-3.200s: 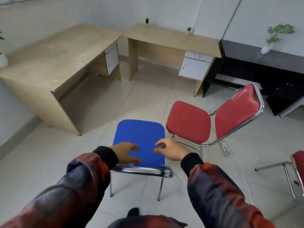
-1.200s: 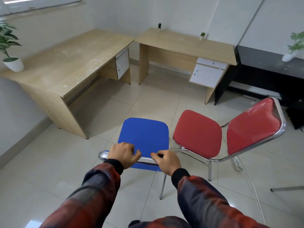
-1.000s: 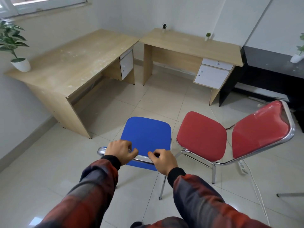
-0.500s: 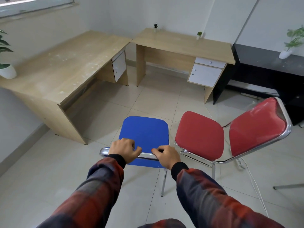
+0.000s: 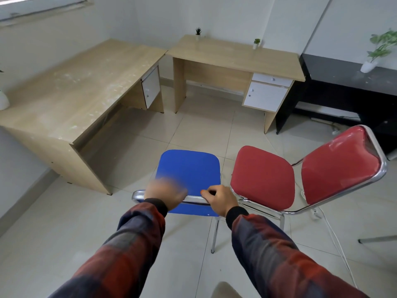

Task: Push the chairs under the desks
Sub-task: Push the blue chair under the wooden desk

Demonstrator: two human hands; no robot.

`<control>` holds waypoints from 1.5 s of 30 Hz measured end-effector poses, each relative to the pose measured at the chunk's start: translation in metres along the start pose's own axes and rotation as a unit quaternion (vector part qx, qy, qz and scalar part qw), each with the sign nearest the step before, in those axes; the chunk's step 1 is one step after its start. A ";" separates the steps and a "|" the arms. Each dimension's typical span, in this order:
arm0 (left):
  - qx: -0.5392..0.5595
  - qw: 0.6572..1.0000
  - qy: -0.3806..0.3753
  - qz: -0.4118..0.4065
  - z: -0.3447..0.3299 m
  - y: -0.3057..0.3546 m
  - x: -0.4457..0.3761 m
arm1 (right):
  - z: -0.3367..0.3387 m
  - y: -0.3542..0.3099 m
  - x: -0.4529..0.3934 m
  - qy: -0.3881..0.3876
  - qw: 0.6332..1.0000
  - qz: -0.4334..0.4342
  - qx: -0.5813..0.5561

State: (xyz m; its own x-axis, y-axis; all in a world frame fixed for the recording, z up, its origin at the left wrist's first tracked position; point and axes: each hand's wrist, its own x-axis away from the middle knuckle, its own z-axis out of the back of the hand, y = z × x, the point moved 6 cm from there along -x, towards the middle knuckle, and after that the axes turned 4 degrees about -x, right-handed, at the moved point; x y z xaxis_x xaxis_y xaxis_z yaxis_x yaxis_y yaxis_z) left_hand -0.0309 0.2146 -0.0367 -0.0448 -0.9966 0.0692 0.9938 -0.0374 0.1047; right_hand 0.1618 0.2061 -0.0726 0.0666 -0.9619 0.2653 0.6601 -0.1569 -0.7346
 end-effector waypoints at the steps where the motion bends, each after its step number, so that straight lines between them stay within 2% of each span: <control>1: -0.001 1.000 -0.001 -0.001 0.000 0.000 -0.002 | 0.001 0.000 -0.002 0.000 1.000 0.000 -0.001; 20: 0.003 1.000 -0.020 -0.012 0.007 0.002 -0.093 | 0.025 -0.008 -0.089 0.035 0.999 -0.017 -0.024; 27: 0.061 0.988 -0.127 -0.061 0.000 -0.003 -0.118 | 0.033 -0.007 -0.111 0.025 0.999 -0.022 -0.021; 30: 0.004 0.982 -0.177 -0.066 -0.006 -0.012 -0.118 | 0.034 -0.006 -0.111 0.019 0.999 -0.025 -0.021; 32: -0.014 0.984 -0.169 -0.056 -0.013 -0.018 -0.119 | 0.032 -0.006 -0.111 0.019 0.999 -0.028 -0.020; 37: -0.003 0.995 -0.079 -0.061 -0.006 -0.021 -0.130 | 0.036 -0.011 -0.116 0.050 0.998 -0.042 -0.021; 45: -0.009 0.997 -0.062 -0.036 0.013 -0.077 -0.167 | -0.001 -0.053 -0.132 0.055 0.995 -0.069 -0.052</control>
State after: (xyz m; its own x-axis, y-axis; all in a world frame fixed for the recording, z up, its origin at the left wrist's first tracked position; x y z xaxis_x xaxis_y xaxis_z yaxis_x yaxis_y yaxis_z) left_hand -0.1013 0.3852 -0.0438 -0.1279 -0.9745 0.1845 0.9891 -0.1117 0.0954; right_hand 0.1170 0.3407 -0.0688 -0.1042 -0.9474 0.3027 0.5752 -0.3057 -0.7587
